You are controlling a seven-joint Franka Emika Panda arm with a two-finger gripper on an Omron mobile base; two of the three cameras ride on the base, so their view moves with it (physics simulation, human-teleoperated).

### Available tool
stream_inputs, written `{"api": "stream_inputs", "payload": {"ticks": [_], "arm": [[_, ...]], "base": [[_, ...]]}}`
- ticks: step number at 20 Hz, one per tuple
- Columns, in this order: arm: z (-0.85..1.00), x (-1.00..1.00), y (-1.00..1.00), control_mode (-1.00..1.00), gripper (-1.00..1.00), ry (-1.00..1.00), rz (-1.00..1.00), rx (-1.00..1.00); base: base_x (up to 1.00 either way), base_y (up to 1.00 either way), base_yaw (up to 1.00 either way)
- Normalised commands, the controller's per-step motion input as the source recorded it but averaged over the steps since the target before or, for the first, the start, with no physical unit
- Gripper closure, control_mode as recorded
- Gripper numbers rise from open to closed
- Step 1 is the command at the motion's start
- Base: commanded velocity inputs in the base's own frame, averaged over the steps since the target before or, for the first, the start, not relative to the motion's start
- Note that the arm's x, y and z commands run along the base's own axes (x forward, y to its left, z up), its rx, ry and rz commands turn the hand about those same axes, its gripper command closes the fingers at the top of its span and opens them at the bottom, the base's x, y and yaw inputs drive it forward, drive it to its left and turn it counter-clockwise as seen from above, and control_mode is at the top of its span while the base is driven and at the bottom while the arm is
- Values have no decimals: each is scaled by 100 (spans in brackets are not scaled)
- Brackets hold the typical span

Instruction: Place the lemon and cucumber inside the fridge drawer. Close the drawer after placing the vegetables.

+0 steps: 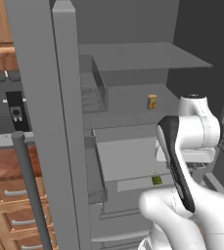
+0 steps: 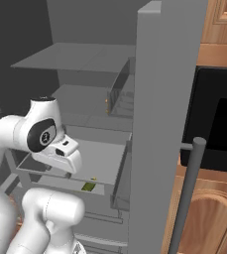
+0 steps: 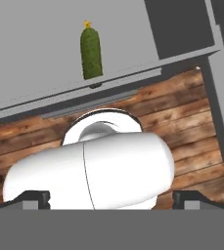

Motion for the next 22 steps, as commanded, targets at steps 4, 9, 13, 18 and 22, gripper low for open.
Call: {"api": "stream_inputs", "payload": {"ticks": [4, 9, 13, 18, 22], "arm": [[3, 0, 32, -100, -100, 0, 0, -1], [0, 5, 0, -100, -100, 0, 1, 0], [0, 0, 0, 100, -100, 0, 0, 0], [0, 0, 0, 100, -100, 0, 0, 0], [0, 0, 0, 100, -100, 0, 0, 0]], "base": [[0, 0, 0], [0, 0, 0], [-50, -5, 0], [-100, -2, 1], [-100, 5, 6]]}}
